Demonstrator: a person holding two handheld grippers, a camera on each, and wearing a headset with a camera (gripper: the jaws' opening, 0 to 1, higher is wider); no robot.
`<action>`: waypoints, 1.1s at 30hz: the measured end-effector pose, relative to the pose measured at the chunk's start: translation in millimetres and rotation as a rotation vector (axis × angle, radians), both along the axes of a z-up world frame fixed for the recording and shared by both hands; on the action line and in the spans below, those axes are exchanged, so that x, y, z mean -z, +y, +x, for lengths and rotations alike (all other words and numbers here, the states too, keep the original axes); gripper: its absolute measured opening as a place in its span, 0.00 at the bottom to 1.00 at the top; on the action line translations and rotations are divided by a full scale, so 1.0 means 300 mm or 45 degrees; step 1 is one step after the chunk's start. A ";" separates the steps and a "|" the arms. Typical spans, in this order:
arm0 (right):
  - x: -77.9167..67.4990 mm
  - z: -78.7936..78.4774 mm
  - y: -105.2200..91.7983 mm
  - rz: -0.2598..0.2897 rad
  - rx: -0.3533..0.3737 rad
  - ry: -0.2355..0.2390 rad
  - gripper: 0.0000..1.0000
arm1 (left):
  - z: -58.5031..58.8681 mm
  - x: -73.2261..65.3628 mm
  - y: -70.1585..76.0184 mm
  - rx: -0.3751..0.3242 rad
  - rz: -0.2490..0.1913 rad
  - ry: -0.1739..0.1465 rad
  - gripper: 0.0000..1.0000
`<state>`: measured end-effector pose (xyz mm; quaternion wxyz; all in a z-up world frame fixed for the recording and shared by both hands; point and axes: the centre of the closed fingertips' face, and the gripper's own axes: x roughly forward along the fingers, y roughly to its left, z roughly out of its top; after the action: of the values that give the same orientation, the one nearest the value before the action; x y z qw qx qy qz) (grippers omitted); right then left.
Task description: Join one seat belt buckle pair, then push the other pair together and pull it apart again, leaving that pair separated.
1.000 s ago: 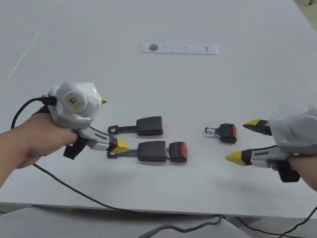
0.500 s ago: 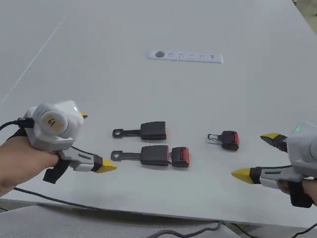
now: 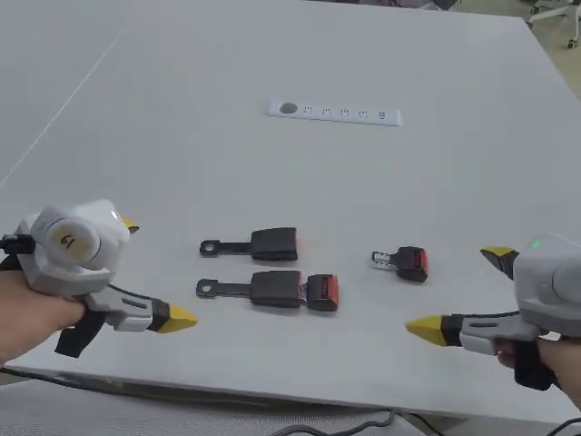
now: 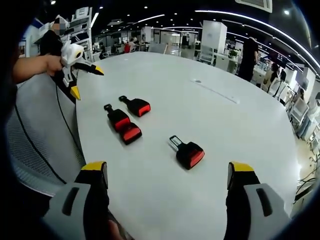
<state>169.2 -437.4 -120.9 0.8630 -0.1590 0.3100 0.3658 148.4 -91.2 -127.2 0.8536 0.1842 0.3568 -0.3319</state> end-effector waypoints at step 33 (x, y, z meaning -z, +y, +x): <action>-0.010 -0.011 -0.021 0.111 0.107 0.007 1.00 | -0.020 0.004 -0.013 -0.022 -0.078 0.035 1.00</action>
<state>166.0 -443.7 -117.7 0.8828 -0.1071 0.3026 0.3428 142.6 -95.2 -128.5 0.8569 0.1501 0.3595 -0.3376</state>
